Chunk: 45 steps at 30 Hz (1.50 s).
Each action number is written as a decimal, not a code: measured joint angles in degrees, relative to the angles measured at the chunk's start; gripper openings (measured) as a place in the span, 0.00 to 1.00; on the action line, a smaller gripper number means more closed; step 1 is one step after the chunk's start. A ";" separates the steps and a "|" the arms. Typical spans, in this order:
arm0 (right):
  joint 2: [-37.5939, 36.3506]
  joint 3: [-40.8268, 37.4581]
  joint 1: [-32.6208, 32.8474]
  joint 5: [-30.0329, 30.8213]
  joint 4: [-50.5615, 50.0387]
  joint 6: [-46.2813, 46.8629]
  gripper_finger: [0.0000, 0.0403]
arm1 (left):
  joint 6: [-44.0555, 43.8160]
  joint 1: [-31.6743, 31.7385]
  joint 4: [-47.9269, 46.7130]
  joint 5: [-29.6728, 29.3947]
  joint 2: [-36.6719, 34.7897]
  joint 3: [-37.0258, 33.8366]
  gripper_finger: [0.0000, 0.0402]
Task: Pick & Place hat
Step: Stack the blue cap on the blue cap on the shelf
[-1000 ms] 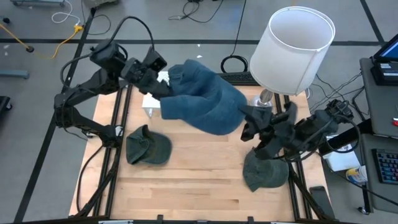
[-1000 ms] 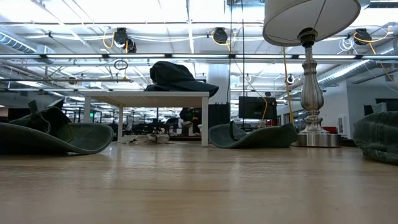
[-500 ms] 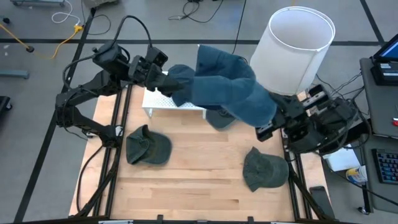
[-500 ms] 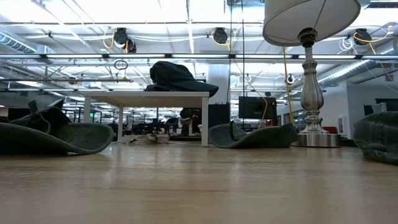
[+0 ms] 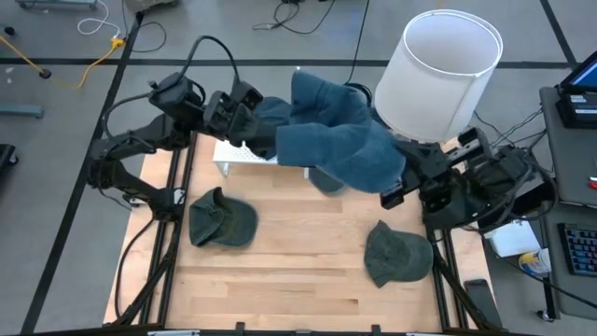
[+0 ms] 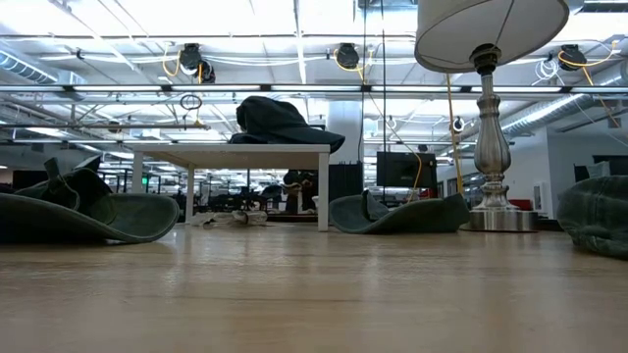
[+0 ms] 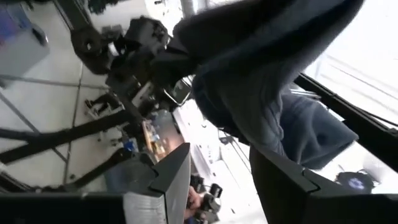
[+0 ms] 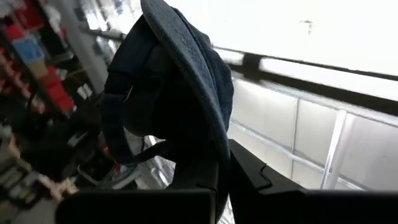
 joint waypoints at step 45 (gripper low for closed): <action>-0.23 0.07 4.86 17.23 -18.13 0.67 0.01 | -9.26 7.15 15.87 -2.33 2.36 0.00 0.23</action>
